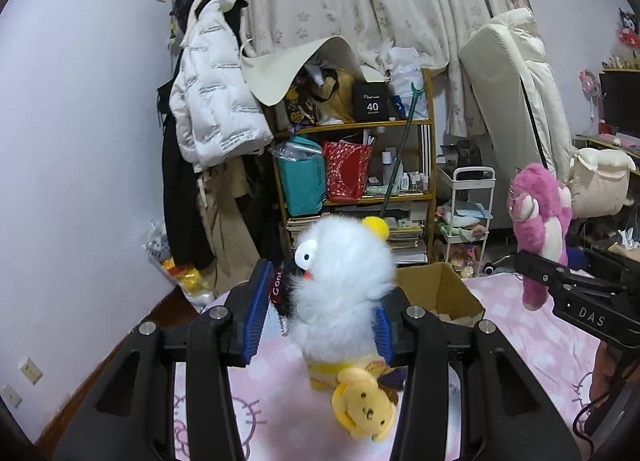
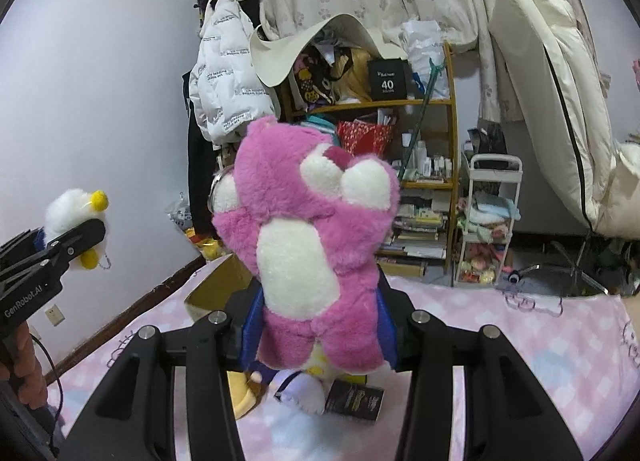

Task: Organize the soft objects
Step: 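Lift the white bird and pink bear and carry both over the box, then open both tools to drop the bird and bear into the box, then grasp the yellow dog plush with the left tool while the right tool grasps the lavender plush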

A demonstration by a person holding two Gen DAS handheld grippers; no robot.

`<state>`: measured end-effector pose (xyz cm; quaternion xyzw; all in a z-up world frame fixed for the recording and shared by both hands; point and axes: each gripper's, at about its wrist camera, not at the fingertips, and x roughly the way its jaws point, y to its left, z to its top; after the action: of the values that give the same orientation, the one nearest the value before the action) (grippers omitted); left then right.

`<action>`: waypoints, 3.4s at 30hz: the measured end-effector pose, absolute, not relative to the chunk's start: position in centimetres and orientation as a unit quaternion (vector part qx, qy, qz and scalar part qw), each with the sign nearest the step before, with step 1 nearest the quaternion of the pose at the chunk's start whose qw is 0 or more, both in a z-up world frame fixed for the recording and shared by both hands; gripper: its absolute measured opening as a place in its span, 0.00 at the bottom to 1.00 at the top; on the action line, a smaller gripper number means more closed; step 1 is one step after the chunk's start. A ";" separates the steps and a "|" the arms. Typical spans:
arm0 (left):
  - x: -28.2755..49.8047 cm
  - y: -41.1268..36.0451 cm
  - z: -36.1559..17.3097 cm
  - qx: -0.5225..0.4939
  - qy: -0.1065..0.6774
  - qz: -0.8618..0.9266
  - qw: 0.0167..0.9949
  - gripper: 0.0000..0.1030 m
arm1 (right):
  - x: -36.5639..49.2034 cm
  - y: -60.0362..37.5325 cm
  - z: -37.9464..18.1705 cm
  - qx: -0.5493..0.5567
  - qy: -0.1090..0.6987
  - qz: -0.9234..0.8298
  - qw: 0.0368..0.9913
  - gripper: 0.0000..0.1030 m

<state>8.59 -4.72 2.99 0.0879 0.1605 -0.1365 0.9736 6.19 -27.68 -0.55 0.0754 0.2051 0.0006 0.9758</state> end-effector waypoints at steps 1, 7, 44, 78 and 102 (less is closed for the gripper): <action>9.0 -4.9 3.1 0.085 0.159 -0.139 0.974 0.43 | 6.6 -27.7 -0.3 0.069 0.202 0.000 0.977 0.49; 11.2 -6.7 3.1 0.106 0.141 -0.141 0.974 0.43 | 8.5 -28.1 0.4 0.067 0.188 0.003 0.980 0.49; 20.7 -9.0 -8.3 0.103 0.268 -0.153 0.946 0.44 | 17.0 -27.4 -8.9 0.091 0.297 0.040 0.950 0.50; 16.2 -5.7 -4.5 0.095 0.287 -0.120 0.946 0.94 | 13.3 -27.1 -8.4 0.122 0.327 0.042 0.936 0.96; 14.0 -4.4 -7.8 0.076 0.348 -0.119 0.927 0.94 | 10.6 -25.6 -11.2 0.110 0.356 0.032 0.927 1.00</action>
<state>14.03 -4.40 -7.83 0.0760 0.3476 -0.1187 0.9270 10.63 -25.58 -11.23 0.1097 0.3560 0.0321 0.9275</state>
